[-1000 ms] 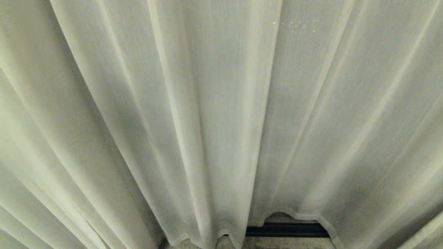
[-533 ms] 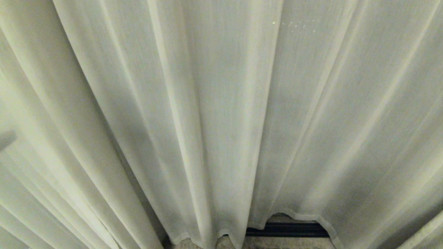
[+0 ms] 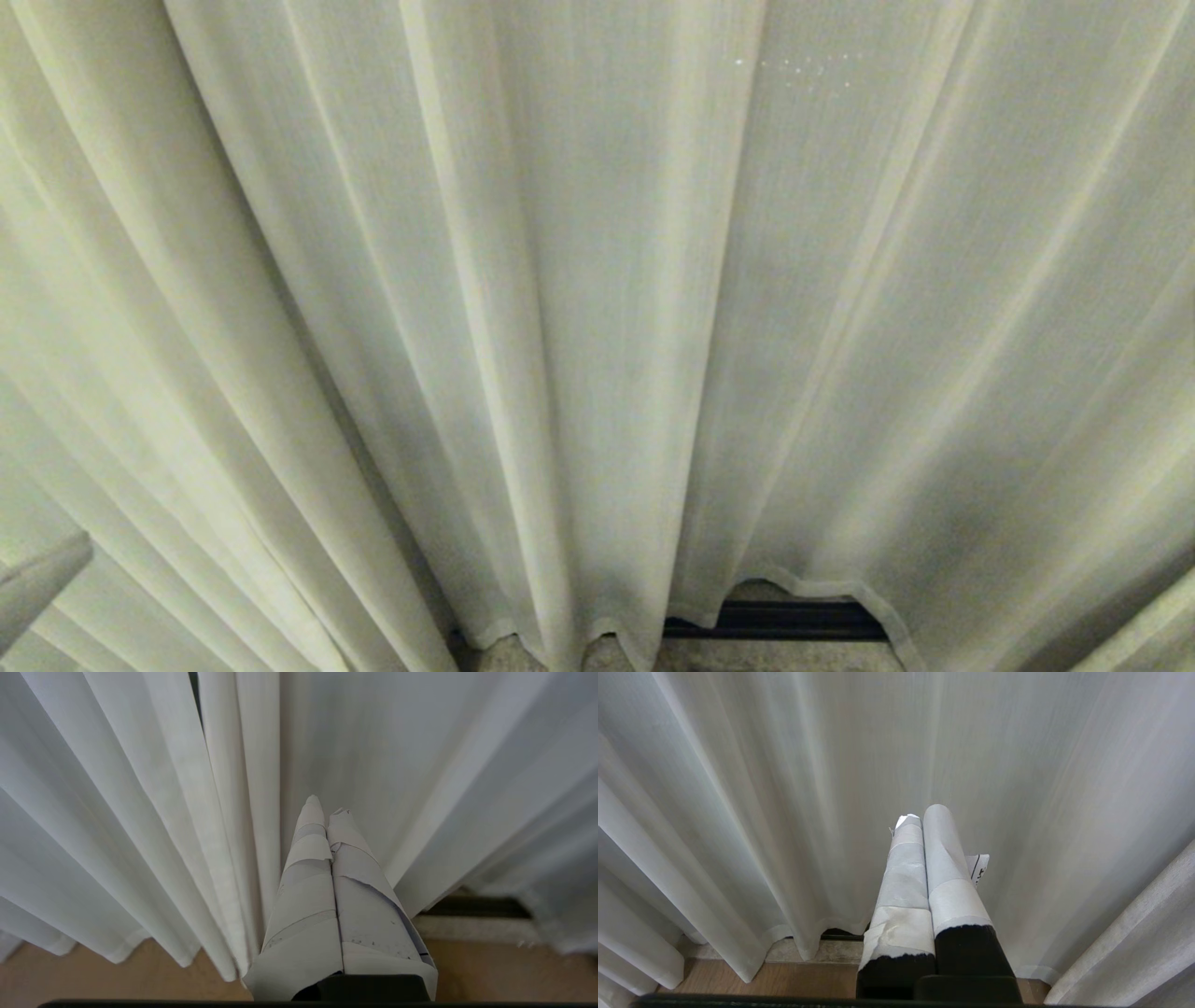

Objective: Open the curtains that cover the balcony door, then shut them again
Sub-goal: Close the inner curtains on both sides, then close the outer curtains on both sides

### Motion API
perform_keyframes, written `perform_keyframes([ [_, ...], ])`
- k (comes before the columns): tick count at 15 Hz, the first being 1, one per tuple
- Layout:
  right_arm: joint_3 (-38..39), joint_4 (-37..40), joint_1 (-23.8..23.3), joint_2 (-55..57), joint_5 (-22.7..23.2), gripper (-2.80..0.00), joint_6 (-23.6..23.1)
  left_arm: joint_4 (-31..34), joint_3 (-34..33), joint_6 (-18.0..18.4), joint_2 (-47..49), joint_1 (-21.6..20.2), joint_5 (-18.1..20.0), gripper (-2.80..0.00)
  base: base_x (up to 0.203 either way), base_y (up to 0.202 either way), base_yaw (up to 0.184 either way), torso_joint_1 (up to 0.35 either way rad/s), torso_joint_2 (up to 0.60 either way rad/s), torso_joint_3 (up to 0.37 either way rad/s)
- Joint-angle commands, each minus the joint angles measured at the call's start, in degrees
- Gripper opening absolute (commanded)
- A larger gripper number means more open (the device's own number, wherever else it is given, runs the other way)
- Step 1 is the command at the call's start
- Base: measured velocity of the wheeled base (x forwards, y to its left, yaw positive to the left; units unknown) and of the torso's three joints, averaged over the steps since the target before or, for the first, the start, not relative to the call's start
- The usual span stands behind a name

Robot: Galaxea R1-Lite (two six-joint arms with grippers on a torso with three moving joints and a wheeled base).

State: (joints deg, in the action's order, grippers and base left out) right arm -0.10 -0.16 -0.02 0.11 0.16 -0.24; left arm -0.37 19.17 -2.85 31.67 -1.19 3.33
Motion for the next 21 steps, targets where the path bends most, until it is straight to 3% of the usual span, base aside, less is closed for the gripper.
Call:
perform_keyframes([
  [1,0.0,0.0,0.0,0.0,0.0,-2.8,0.0,-1.0,-5.0,2.5,-6.6,-3.5,4.5,-2.8,0.0,0.0,0.0,0.0,0.0,0.0],
  [3,0.0,0.0,0.0,0.0,0.0,-2.8,0.0,-2.0,-8.8,3.9,-10.9,-3.7,5.7,-2.8,0.0,0.0,0.0,0.0,0.0,0.0],
  [5,0.0,0.0,0.0,0.0,0.0,-2.8,0.0,-2.3,-12.6,4.1,-15.5,-0.6,5.2,-2.8,0.0,0.0,0.0,0.0,0.0,0.0],
  [7,0.0,0.0,0.0,0.0,0.0,-2.8,0.0,-2.3,-16.1,4.1,-20.2,1.8,2.9,-2.8,0.0,0.0,0.0,0.0,0.0,0.0],
  [10,0.0,0.0,0.0,0.0,0.0,-2.8,0.0,-1.0,-18.8,3.7,-28.2,1.5,-3.1,-2.8,0.0,0.0,0.0,0.0,0.0,0.0],
  [12,0.0,0.0,0.0,0.0,0.0,-2.8,0.0,-0.4,-19.1,3.5,-31.6,1.3,-4.1,-2.8,0.0,0.0,0.0,0.0,0.0,0.0],
  [21,0.0,0.0,0.0,0.0,0.0,-2.8,0.0,-0.2,-19.2,3.4,-31.7,1.3,-4.3,-2.8,0.0,0.0,0.0,0.0,0.0,0.0],
])
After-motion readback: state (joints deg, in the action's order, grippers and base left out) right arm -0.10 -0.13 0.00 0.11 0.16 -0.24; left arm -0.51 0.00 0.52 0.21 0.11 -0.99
